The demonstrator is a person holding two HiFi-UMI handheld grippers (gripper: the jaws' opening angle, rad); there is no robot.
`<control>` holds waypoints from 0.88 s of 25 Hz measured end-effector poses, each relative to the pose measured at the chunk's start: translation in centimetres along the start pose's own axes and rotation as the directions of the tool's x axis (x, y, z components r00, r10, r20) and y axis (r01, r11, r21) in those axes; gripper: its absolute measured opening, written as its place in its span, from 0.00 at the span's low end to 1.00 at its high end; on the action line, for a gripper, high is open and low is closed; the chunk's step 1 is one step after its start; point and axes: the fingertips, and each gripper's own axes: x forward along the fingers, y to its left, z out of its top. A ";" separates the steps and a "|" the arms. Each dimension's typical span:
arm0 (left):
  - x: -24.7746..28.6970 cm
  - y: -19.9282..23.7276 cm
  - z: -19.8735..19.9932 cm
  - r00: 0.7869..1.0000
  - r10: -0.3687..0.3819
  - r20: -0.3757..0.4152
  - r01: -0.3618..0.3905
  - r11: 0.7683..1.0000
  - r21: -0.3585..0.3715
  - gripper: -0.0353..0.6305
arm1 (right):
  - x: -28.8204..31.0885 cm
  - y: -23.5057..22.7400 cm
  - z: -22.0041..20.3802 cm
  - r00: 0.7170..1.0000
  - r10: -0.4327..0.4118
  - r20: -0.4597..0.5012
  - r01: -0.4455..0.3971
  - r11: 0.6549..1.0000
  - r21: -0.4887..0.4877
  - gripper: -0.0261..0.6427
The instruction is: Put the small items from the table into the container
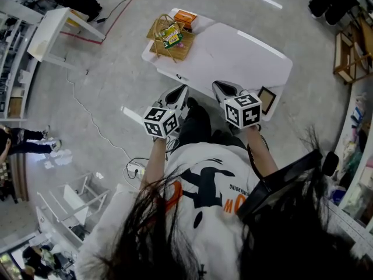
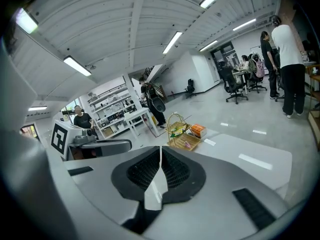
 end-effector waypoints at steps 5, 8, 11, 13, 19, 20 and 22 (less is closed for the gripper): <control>-0.2 -0.1 0.4 1.000 0.002 0.012 -0.002 1.000 0.004 0.06 | 0.3 0.4 -0.1 1.000 0.009 -0.018 -0.009 1.000 -0.029 0.08; -0.1 -0.1 0.4 1.000 0.005 0.016 -0.005 1.000 0.000 0.06 | 0.3 0.5 -0.2 1.000 0.014 -0.026 -0.015 0.999 -0.038 0.07; -0.2 0.0 0.4 1.000 0.012 0.019 -0.012 1.000 -0.007 0.06 | 0.1 0.5 -0.2 1.000 0.013 -0.027 -0.014 0.999 -0.034 0.07; -0.3 0.1 0.4 1.000 0.016 0.019 -0.015 1.000 -0.012 0.06 | -0.1 0.5 -0.2 1.000 0.011 -0.027 -0.012 0.999 -0.030 0.07; -0.5 0.1 -0.1 1.000 0.018 0.021 -0.018 1.000 -0.021 0.06 | 0.0 0.4 -0.5 0.999 0.010 -0.035 -0.011 0.999 -0.037 0.07; -0.5 0.1 -0.1 1.000 0.019 0.021 -0.018 1.000 -0.021 0.06 | 0.1 0.5 -0.5 0.999 0.011 -0.038 -0.013 0.999 -0.040 0.07; -0.6 0.1 -0.2 1.000 0.019 0.022 -0.018 1.000 -0.022 0.06 | 0.3 0.6 -0.5 0.999 0.014 -0.043 -0.016 0.999 -0.045 0.07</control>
